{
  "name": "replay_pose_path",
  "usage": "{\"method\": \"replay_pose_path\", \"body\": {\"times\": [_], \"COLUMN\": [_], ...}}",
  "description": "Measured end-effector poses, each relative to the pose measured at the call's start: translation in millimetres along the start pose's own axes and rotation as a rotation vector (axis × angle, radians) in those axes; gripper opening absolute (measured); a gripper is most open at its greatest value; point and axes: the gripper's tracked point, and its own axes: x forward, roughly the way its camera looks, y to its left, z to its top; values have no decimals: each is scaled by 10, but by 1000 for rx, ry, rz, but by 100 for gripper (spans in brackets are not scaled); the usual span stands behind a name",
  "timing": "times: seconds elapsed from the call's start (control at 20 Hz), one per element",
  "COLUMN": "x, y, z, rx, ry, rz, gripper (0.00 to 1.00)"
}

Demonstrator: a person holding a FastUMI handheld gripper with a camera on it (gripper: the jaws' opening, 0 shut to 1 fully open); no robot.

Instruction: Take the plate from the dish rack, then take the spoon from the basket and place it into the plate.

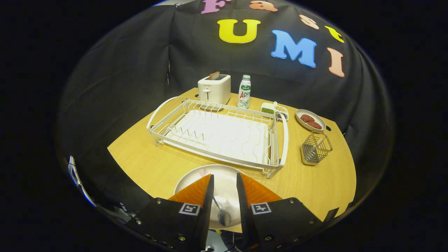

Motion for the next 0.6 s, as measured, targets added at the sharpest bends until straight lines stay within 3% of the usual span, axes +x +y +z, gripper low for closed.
{"method": "replay_pose_path", "body": {"times": [0.2, 0.4, 0.6], "x": [9, 102, 141], "y": [8, 62, 107], "z": [12, 34, 73], "rx": [-4, -3, 58], "ry": [-7, -19, -35], "rz": [1, 20, 25], "gripper": [38, 98, 98]}}
